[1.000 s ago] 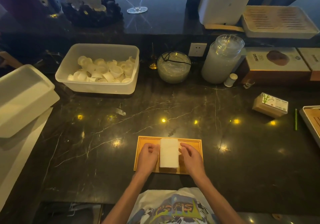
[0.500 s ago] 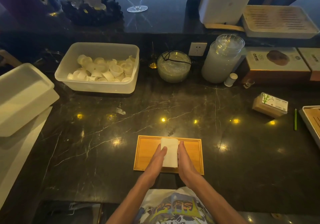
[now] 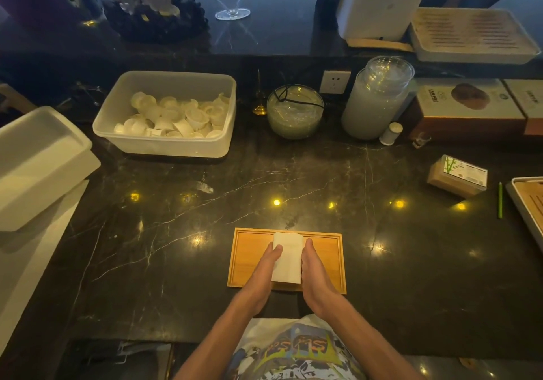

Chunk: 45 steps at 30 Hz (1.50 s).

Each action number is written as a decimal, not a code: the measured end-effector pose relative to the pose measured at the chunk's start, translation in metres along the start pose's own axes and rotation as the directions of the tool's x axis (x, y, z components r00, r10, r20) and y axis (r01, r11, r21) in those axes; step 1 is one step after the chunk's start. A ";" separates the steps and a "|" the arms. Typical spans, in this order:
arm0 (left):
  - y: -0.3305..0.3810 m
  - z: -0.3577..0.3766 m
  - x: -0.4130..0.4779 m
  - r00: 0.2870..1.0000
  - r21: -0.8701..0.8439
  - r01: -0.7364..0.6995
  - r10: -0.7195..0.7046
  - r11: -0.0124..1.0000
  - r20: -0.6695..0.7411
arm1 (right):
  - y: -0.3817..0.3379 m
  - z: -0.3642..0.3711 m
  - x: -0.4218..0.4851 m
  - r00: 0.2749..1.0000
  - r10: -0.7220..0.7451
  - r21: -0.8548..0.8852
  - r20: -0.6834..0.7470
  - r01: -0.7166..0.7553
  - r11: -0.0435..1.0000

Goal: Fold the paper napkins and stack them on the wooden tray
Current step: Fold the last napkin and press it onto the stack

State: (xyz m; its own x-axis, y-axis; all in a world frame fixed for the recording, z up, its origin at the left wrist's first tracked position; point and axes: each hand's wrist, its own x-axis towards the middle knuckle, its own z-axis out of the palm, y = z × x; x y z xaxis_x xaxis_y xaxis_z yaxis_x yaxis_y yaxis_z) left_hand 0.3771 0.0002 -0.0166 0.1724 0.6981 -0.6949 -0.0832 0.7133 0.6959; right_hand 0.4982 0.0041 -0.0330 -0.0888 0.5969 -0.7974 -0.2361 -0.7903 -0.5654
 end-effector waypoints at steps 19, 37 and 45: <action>-0.016 -0.090 0.016 0.820 0.407 0.243 0.038 0.880 -0.572 | -0.010 -0.097 0.010 0.904 -0.217 -0.324 -0.369 0.094 0.941; 0.102 -0.086 0.126 0.887 0.366 0.079 0.102 0.927 -0.451 | -0.137 -0.074 0.093 0.940 -0.259 -0.258 -0.220 0.200 0.945; 0.149 -0.089 0.183 0.860 0.396 0.108 0.114 0.912 -0.497 | -0.196 -0.062 0.148 0.951 -0.253 -0.232 -0.179 0.209 0.950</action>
State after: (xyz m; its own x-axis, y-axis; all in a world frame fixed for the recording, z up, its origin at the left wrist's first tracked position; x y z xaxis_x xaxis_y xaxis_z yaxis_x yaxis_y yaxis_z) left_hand 0.3087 0.2399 -0.0557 -0.3493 0.7127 -0.6083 0.3317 0.7012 0.6311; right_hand 0.5910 0.2385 -0.0536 0.1484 0.7426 -0.6531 -0.0180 -0.6583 -0.7525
